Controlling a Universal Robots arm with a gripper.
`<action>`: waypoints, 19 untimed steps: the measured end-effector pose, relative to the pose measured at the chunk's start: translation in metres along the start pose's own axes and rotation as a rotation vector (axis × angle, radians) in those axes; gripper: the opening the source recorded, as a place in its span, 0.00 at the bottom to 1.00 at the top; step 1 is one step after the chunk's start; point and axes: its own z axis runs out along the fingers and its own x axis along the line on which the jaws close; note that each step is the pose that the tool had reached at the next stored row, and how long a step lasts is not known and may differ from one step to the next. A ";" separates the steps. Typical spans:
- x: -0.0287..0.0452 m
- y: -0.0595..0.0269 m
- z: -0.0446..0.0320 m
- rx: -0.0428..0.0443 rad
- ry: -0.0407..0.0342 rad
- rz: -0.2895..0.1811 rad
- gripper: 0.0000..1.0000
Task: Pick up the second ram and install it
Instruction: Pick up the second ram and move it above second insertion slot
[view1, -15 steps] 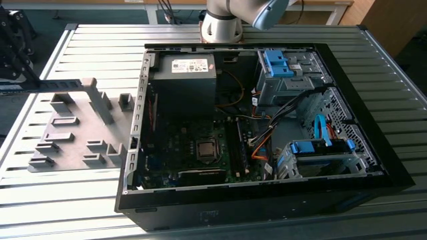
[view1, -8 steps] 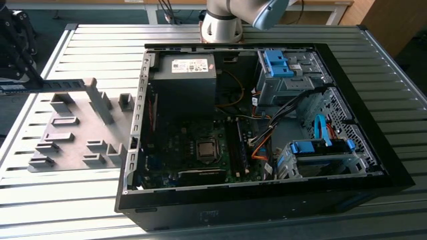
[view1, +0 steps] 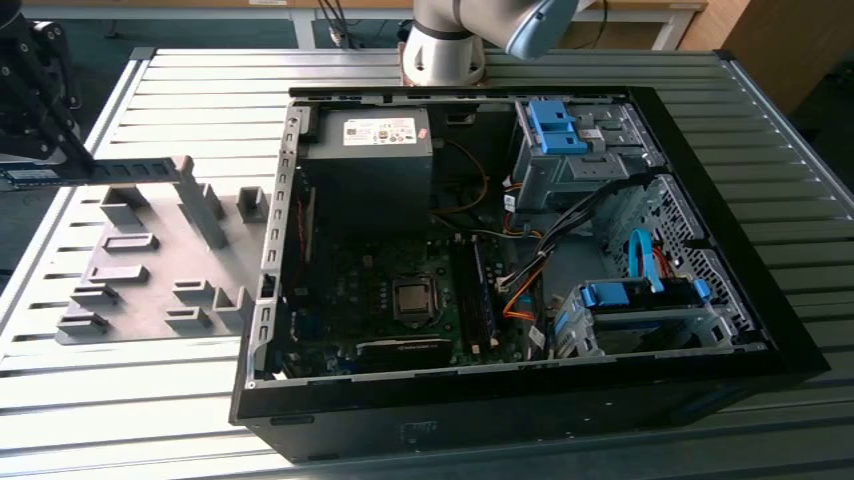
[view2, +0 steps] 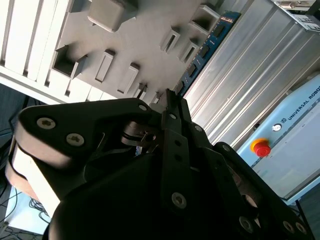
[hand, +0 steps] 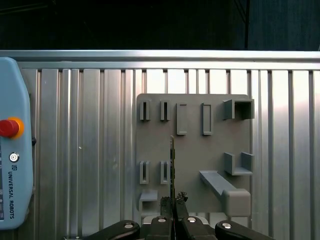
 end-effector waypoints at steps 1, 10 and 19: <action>0.0000 -0.0007 -0.0001 -0.0001 0.0001 0.000 0.14; -0.0001 -0.0073 -0.0001 -0.0001 0.0001 0.000 0.14; -0.0002 -0.0141 -0.0002 -0.0001 0.0000 0.000 0.14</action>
